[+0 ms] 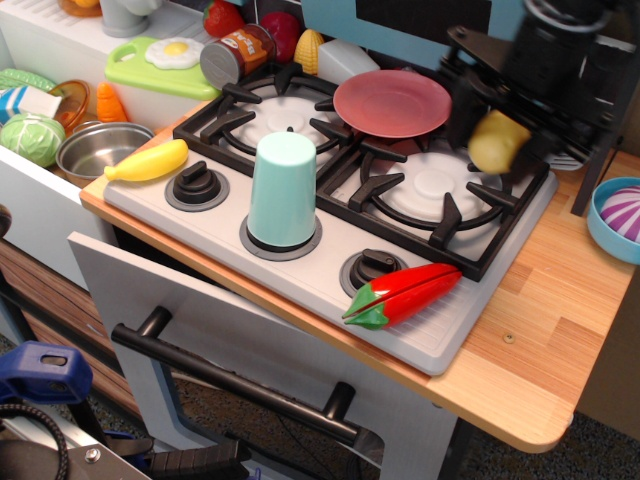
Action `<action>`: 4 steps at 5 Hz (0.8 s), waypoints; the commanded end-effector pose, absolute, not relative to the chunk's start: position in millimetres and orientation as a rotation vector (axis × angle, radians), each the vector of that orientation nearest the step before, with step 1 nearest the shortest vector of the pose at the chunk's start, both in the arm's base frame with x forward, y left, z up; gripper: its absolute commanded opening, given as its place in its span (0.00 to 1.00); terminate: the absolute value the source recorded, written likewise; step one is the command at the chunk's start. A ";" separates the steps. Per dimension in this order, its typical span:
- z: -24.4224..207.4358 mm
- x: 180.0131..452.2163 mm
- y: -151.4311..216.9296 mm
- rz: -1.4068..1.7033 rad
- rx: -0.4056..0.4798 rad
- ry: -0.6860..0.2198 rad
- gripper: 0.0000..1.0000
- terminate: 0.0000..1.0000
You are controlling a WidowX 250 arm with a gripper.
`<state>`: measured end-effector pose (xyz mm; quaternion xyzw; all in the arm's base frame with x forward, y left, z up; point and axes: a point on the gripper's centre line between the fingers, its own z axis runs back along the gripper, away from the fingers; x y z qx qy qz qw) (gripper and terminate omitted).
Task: Put potato on plate
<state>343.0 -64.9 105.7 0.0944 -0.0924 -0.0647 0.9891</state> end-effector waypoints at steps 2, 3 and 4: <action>122.1 392.8 -8.6 -0.265 0.183 -0.261 0.00 0.00; 110.4 401.5 15.2 -0.287 0.153 -0.256 0.00 0.00; 96.4 407.0 34.0 -0.298 0.125 -0.245 0.00 0.00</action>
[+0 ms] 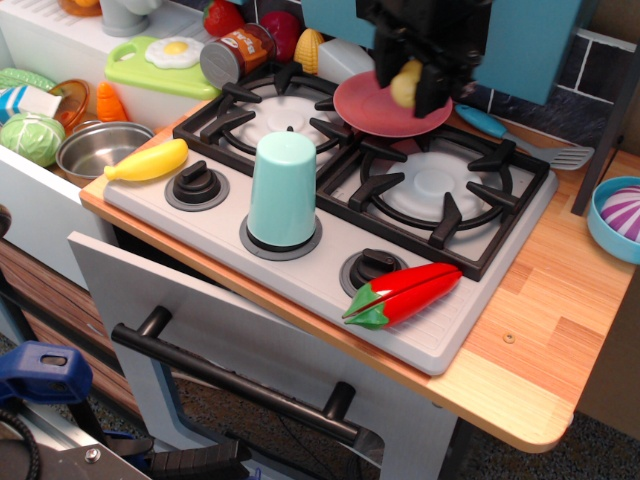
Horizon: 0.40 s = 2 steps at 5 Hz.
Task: Put potato on plate
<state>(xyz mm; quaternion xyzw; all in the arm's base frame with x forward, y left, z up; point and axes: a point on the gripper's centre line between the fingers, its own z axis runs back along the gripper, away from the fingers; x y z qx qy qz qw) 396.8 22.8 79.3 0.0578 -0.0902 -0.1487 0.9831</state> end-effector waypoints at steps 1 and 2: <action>86.3 415.3 42.6 -0.387 0.162 -0.309 0.00 0.00; 79.3 426.1 47.0 -0.425 0.118 -0.290 1.00 0.00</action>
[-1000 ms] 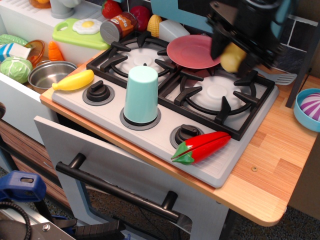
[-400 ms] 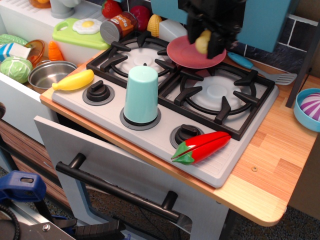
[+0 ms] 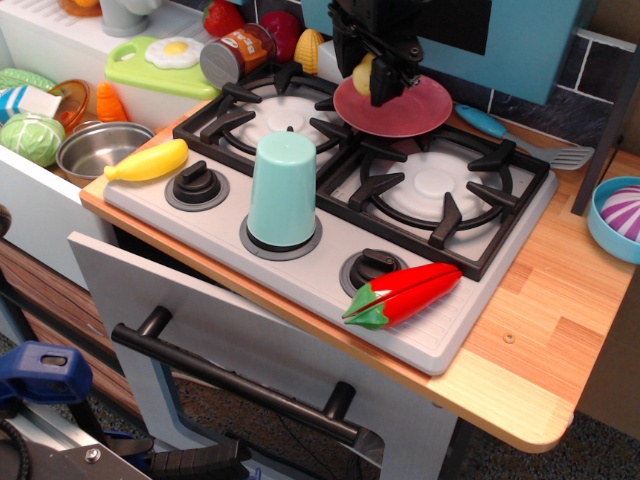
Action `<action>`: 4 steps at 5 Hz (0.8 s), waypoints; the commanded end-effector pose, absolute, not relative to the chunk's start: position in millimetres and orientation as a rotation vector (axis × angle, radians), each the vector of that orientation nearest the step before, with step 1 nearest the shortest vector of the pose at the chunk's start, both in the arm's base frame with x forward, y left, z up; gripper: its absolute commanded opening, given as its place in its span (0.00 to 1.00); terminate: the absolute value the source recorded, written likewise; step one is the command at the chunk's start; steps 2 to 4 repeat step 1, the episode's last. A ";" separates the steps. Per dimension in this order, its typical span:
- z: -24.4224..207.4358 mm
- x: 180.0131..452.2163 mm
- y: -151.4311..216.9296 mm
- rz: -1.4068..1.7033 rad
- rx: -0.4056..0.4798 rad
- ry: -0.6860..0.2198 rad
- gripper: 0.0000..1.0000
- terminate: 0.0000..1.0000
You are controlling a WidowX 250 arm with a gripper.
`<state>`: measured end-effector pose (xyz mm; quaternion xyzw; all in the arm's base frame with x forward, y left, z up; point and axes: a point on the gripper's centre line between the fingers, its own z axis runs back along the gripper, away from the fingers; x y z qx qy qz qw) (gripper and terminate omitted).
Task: Put potato on plate
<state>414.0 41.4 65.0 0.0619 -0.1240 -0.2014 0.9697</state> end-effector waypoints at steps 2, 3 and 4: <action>74.7 429.9 46.0 -0.436 0.068 -0.305 1.00 1.00; 74.7 429.9 46.0 -0.436 0.068 -0.305 1.00 1.00; 74.7 429.9 46.0 -0.436 0.068 -0.305 1.00 1.00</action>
